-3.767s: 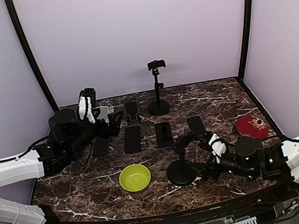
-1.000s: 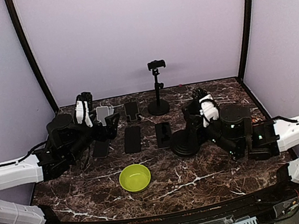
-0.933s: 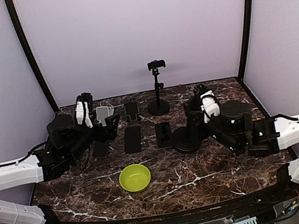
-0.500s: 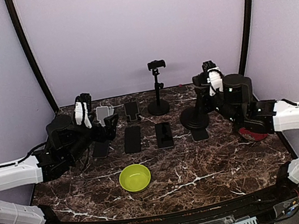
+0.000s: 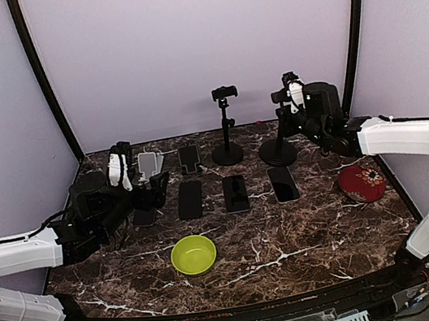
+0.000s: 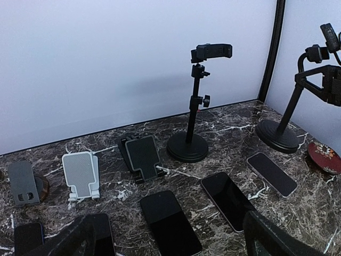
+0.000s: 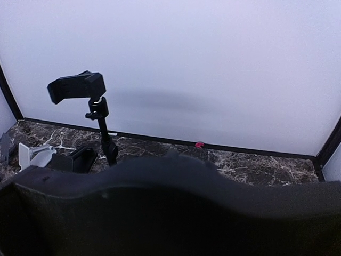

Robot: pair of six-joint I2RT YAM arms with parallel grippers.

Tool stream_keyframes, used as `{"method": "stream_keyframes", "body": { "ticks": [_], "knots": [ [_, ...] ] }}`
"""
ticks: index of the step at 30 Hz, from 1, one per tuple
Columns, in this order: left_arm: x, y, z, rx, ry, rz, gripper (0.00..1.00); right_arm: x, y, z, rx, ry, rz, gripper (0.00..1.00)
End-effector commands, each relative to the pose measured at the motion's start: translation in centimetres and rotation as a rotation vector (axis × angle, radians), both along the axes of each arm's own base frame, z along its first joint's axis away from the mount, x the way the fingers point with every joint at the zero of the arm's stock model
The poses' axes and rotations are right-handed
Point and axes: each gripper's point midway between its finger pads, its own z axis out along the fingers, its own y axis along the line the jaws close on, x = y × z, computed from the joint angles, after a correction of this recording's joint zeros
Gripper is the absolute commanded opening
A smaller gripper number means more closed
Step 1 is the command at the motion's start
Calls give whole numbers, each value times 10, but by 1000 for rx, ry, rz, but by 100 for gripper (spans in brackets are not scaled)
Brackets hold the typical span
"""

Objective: Remove the phone from the phone stand
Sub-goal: Place the phone stand at the center of the board.

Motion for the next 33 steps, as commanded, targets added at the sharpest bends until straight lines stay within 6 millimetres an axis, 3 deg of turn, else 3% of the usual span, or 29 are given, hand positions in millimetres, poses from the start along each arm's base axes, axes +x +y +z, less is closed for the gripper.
{"method": "stream_keyframes", "body": {
  "ticks": [1,11,21,33],
  "knots": [
    [0,11,6,-17,-30,31,99,32,4,51,85,-134,30,6],
    [0,14,2,-7,-30,38,99,95,0,37,61,-126,17,5],
    [3,18,2,20,-39,49,99,140,8,17,0,-105,3,5],
    [9,19,0,33,-34,54,99,164,-1,-17,-56,-78,-45,4]
  ]
}}
